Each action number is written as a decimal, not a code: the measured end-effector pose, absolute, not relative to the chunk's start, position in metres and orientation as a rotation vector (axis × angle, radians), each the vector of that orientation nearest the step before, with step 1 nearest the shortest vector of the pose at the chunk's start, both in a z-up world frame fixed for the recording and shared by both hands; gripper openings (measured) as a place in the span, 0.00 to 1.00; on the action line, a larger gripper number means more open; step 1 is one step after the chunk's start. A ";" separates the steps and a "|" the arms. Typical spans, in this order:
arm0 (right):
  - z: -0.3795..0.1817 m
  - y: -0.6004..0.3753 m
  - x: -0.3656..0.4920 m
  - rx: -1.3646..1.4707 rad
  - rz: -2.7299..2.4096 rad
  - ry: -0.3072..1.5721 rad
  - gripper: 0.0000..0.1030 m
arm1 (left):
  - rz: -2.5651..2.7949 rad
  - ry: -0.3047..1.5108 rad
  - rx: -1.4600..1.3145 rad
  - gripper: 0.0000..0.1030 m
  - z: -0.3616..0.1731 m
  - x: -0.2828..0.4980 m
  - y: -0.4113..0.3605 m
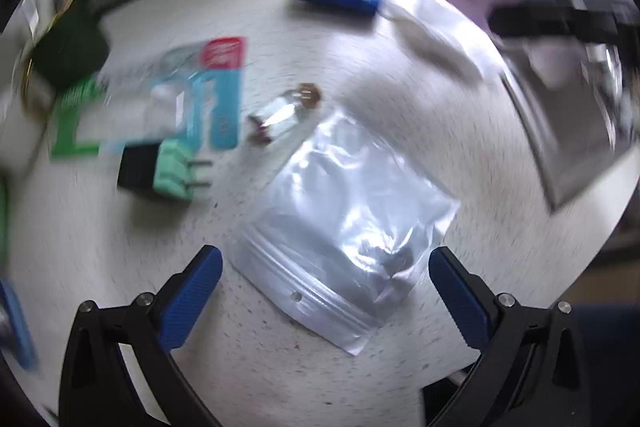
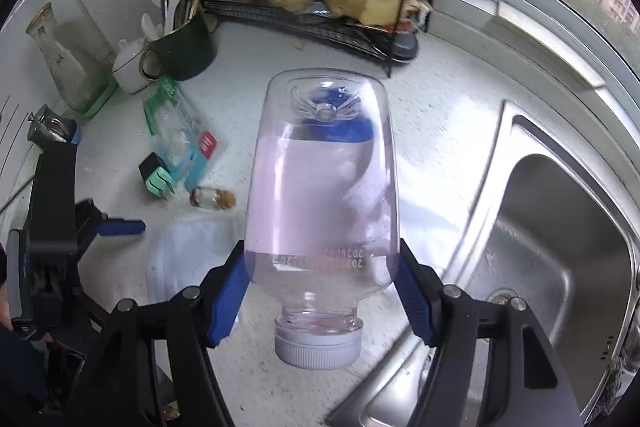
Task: Collect trash
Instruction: 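Lift the bottle with the right tool and carry it off the counter, then lower the bottle with the right tool over the red bin, then open the right tool to drop the bottle into the red bin, then raise both tools back up to the counter, then grasp the white paper towel with the right tool while the left tool grasps the black-and-green plug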
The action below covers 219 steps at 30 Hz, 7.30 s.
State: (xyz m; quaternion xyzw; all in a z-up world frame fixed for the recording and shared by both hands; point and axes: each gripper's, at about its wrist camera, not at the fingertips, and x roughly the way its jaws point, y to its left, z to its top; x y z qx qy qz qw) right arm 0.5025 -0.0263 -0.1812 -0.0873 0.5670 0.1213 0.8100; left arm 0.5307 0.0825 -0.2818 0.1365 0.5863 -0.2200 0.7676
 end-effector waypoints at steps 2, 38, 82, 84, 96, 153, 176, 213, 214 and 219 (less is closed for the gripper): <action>-0.183 -0.031 0.500 -0.171 0.247 1.218 0.64 | -0.519 1.262 0.355 0.99 -0.285 0.528 0.073; -0.175 -0.066 0.456 -0.066 0.250 1.208 0.64 | -0.496 1.288 0.127 0.16 -0.270 0.506 0.049; -0.230 -0.115 0.184 -0.151 0.502 1.382 0.64 | -0.156 1.400 -0.106 0.01 -0.309 0.206 -0.020; -0.258 -0.113 0.182 -0.140 0.486 1.432 0.64 | -0.165 1.434 -0.094 0.01 -0.337 0.203 -0.021; -0.487 -0.116 0.197 -0.144 0.408 1.607 0.64 | -0.200 1.540 -0.102 0.01 -0.556 0.212 -0.032; -0.272 -0.090 0.195 -0.151 0.377 1.238 0.99 | -0.004 1.228 -0.138 0.80 -0.286 0.182 -0.005; -0.120 -0.075 0.343 -0.117 0.341 0.960 0.99 | -0.018 0.968 -0.022 0.89 -0.122 0.364 0.035; -0.241 -0.055 0.576 -0.130 0.125 1.282 0.87 | -0.197 1.258 0.145 0.89 -0.278 0.614 0.173; -0.244 -0.055 0.578 -0.128 0.129 1.292 0.83 | -0.203 1.258 0.135 0.89 -0.280 0.617 0.177; -0.251 -0.059 0.584 -0.102 0.118 1.314 0.75 | -0.247 1.258 0.146 0.89 -0.279 0.618 0.182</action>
